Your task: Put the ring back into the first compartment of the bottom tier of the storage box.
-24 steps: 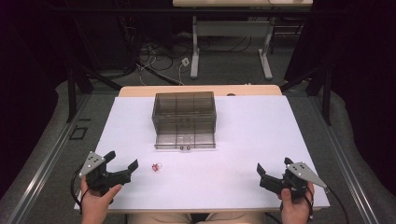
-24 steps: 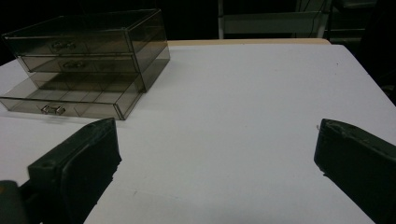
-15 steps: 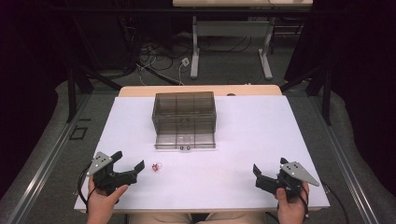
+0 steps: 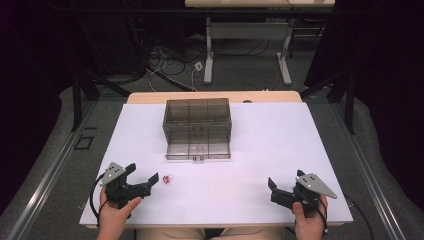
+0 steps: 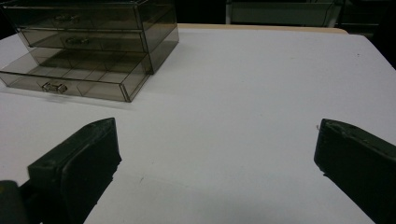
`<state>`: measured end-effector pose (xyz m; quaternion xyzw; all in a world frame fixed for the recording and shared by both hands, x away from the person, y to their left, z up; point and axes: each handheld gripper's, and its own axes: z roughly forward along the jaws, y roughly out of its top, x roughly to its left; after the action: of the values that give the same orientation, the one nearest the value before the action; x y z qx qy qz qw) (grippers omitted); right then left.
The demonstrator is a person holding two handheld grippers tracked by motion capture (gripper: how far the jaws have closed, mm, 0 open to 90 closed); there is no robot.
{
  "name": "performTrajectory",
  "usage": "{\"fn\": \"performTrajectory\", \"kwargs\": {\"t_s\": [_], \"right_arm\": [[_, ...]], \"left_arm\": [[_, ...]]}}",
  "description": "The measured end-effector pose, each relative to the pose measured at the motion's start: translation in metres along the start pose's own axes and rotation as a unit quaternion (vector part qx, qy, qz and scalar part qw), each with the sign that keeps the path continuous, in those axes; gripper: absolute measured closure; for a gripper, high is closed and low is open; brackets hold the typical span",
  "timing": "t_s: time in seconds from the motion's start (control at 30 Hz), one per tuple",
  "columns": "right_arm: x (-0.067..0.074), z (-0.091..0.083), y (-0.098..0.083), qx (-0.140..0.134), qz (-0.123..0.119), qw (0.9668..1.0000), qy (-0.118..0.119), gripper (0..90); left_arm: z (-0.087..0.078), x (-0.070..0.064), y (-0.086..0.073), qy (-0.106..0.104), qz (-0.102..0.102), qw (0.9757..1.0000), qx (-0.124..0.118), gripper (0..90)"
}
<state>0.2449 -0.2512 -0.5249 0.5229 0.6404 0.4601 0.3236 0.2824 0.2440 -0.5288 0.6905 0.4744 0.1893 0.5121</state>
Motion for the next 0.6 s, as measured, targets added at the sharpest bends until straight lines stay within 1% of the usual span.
{"fn": "performTrajectory", "kwargs": {"t_s": [0.1, 0.23, 0.3, 0.33, 0.37, 0.43, 0.5, 0.6], "right_arm": [[0.001, 0.001, 0.000, 0.006, -0.001, 1.0000, 0.004, 0.0], [0.001, 0.002, -0.001, 0.003, -0.001, 1.0000, 0.003, 0.0], [0.001, 0.002, -0.001, 0.008, 0.000, 1.0000, 0.005, 0.0], [0.000, 0.002, -0.001, 0.009, 0.000, 0.9999, 0.006, 0.0], [0.000, 0.002, -0.001, 0.015, 0.001, 0.9999, 0.003, 0.0], [-0.001, 0.003, -0.002, 0.012, 0.003, 0.9999, 0.006, 0.0], [-0.001, 0.003, -0.002, 0.014, 0.004, 0.9999, 0.006, 0.0], [-0.001, 0.004, -0.003, 0.017, 0.007, 0.9998, 0.005, 0.0]], "left_arm": [[0.003, 0.001, -0.001, 0.002, -0.004, 1.0000, 0.005, 3.3], [0.007, 0.001, -0.003, 0.006, -0.002, 0.9998, 0.016, 4.7], [0.008, 0.001, -0.004, 0.007, 0.000, 0.9997, 0.023, 6.3], [0.010, 0.001, -0.004, 0.007, -0.003, 0.9997, 0.024, 6.3], [0.011, 0.001, -0.005, 0.007, -0.003, 0.9996, 0.027, 7.0], [0.013, 0.001, -0.005, 0.008, 0.004, 0.9994, 0.034, 9.0], [0.014, 0.000, -0.006, 0.009, 0.005, 0.9993, 0.037, 10.1], [0.017, 0.000, -0.008, 0.013, 0.013, 0.9988, 0.045, 15.0]]}}
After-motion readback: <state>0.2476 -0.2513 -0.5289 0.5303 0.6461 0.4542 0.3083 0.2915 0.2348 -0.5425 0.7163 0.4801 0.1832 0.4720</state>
